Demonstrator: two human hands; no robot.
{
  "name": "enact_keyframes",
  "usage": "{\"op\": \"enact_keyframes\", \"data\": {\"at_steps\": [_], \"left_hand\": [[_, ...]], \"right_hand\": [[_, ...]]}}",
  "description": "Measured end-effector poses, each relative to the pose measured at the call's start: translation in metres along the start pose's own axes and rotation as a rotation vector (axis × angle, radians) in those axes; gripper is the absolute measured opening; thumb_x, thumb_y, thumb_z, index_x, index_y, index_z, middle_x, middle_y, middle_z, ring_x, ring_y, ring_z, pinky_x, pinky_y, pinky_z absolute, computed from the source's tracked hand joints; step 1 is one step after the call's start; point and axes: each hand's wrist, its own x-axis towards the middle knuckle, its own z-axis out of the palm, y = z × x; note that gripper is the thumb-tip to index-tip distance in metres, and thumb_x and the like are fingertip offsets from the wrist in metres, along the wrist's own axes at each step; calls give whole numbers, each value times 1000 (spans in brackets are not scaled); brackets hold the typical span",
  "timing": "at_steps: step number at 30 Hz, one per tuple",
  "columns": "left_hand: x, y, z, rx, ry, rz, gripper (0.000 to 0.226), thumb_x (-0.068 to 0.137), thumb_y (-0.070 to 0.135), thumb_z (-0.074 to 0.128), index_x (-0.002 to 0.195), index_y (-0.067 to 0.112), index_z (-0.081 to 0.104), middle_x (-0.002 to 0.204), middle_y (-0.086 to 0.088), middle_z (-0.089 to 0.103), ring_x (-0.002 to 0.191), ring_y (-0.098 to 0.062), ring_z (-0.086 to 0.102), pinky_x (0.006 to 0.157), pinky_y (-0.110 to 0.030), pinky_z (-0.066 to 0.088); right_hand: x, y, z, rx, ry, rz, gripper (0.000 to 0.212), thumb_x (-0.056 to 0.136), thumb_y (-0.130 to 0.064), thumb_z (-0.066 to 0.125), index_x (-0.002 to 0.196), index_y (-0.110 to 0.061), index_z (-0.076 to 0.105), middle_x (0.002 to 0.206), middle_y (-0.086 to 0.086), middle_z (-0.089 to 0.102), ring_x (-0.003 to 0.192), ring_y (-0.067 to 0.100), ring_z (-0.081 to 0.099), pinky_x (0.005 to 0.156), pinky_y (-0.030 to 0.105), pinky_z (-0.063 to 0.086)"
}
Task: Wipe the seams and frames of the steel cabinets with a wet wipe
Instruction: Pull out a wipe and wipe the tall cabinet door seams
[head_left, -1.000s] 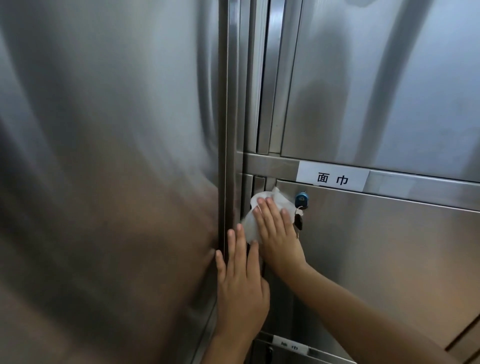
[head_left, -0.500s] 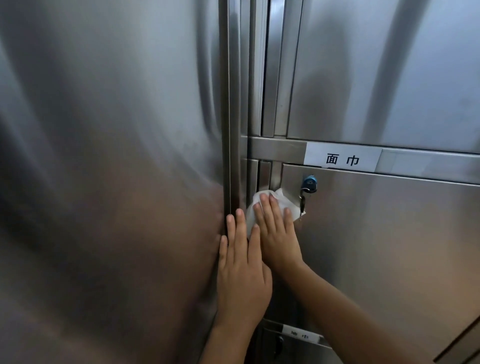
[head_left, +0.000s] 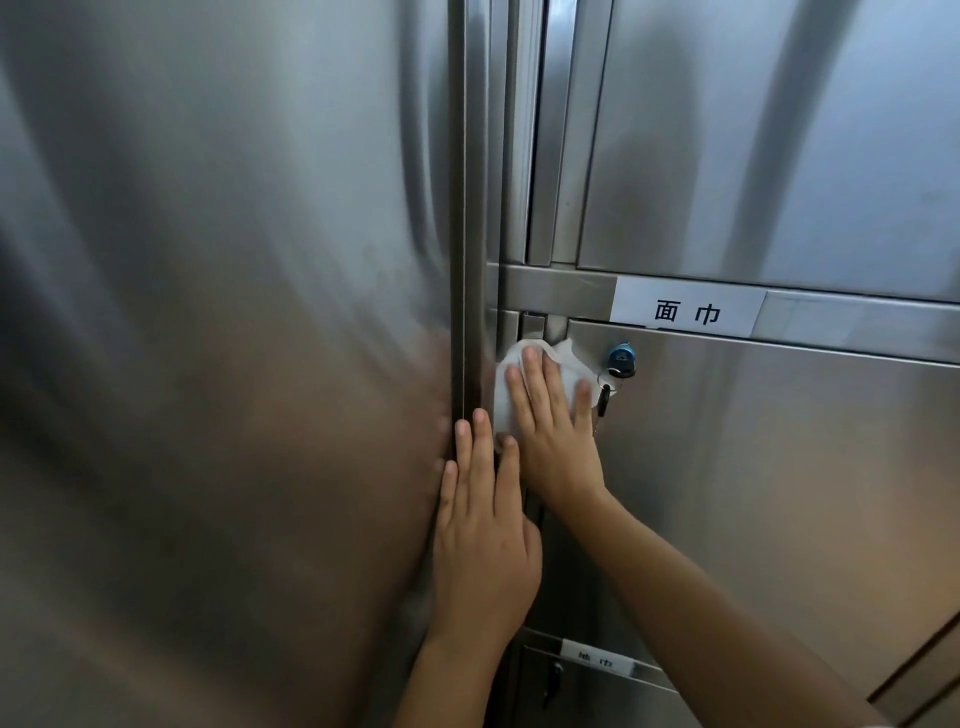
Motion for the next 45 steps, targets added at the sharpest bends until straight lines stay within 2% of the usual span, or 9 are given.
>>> {"op": "enact_keyframes", "data": {"at_steps": [3,7,10,17,26,32,37,42,45], "left_hand": [[-1,1,0,-6,7,-4,57,79,15,33,136,8,39,151,-16,23,141,-26,15,114,-34,2],[-2,2,2,-8,22,-22,59,77,14,32,136,9,36,150,-17,23,141,-28,15,114,-33,3],[-2,2,4,-7,29,-30,60,77,14,31,136,9,35,150,-17,23,141,-28,14,114,-33,3],[-7,2,4,7,27,-18,58,78,17,32,135,10,36,150,-16,23,141,-28,14,113,-35,4],[-14,8,13,81,52,-69,61,77,16,29,137,10,32,152,-14,15,142,-28,7,115,-46,8],[-24,10,25,134,0,-125,61,77,17,29,137,9,31,150,-18,24,144,-25,-1,103,-58,13],[-30,12,30,169,-32,-96,64,72,12,47,134,7,33,148,-20,30,139,-29,17,102,-59,15],[-31,9,36,199,-4,-87,73,64,5,59,133,4,34,146,-22,32,138,-31,18,100,-60,13],[-33,9,44,193,27,-107,65,72,8,52,135,5,34,147,-22,29,139,-30,16,101,-60,11]], "right_hand": [[5,9,-4,-19,11,-30,102,82,-51,55,147,-6,-9,152,13,6,140,29,7,110,56,-7],[50,19,-28,-28,89,41,83,85,-51,46,146,-6,11,155,12,7,140,29,8,108,55,5],[61,18,-31,-77,80,48,79,87,-53,28,147,-7,6,154,10,2,141,29,4,108,54,7],[-16,9,8,-82,-54,-99,96,88,-52,45,146,-4,-16,151,21,-26,141,34,-21,110,57,-11],[36,19,-20,-84,40,-70,91,87,-57,40,144,-5,-8,152,12,-6,141,28,-4,108,54,3],[10,20,-3,-84,-45,-161,91,90,-56,34,146,-3,-14,152,16,-12,141,29,-13,107,57,-9],[-43,16,11,-195,-128,-336,93,87,-59,41,146,-5,-6,152,3,-3,142,22,2,108,54,5],[-16,24,-1,-118,-80,-294,78,92,-50,34,146,-11,-6,152,10,-8,139,26,-17,106,56,-17],[-2,26,-6,-121,-22,-230,80,91,-52,24,146,-4,-10,153,16,-14,142,27,-15,108,57,-10]]}}
